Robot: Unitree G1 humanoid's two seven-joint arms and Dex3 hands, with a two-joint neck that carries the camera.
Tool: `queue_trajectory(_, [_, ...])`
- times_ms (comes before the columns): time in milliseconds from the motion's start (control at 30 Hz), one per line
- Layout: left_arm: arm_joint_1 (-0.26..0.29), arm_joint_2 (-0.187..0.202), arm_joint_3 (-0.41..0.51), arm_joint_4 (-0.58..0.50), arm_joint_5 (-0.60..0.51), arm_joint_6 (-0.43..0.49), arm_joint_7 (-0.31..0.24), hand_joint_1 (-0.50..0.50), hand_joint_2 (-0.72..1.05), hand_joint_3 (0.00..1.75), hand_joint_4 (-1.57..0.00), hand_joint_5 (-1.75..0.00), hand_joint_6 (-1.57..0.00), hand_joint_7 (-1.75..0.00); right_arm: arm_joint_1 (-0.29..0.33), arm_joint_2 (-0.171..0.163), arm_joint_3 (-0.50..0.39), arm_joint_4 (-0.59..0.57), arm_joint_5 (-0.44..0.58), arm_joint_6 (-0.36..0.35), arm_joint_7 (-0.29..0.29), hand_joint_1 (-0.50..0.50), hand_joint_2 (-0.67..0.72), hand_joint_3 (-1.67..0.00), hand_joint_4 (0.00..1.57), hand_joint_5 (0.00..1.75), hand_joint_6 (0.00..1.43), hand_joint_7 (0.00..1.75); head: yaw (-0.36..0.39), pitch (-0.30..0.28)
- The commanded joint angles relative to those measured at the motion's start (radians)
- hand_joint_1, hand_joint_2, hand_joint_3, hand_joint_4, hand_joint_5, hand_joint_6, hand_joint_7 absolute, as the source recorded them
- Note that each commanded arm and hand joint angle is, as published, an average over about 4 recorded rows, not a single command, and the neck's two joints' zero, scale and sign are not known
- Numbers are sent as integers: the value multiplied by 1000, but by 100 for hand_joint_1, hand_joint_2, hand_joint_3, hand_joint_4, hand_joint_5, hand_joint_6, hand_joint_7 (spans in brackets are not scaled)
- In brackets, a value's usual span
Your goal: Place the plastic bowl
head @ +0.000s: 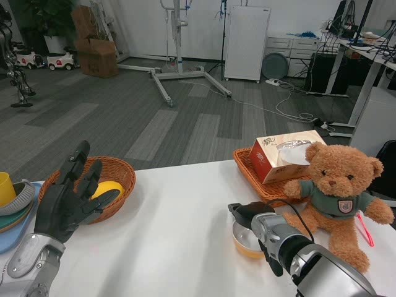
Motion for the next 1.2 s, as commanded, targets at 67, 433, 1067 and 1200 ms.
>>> queue_trajectory(67, [8,4,0,0,-7,-4,-1,-50,78,0,0,0,0,0,22,12,-3,17,9,-36,20,-33,60,-2,0,0,0,0,-1,-3])
queue_trajectory(433, [8,4,0,0,-9,-4,-1,-50,78,0,0,0,0,0,39,9,-25,-39,5,-91,15,-27,60,0,0,0,0,0,0,-7])
queue_trajectory(1067, [8,4,0,0,-9,-4,-1,-50,78,2,0,0,0,0,176,-36,-176,-547,-24,-82,23,-25,60,0,0,0,0,0,-10,-18])
queue_trajectory(1200, [9,4,0,0,-9,-4,-1,-50,78,0,0,0,0,0,213,-38,-251,-680,-24,-79,31,-25,60,0,0,0,0,0,-15,-15])
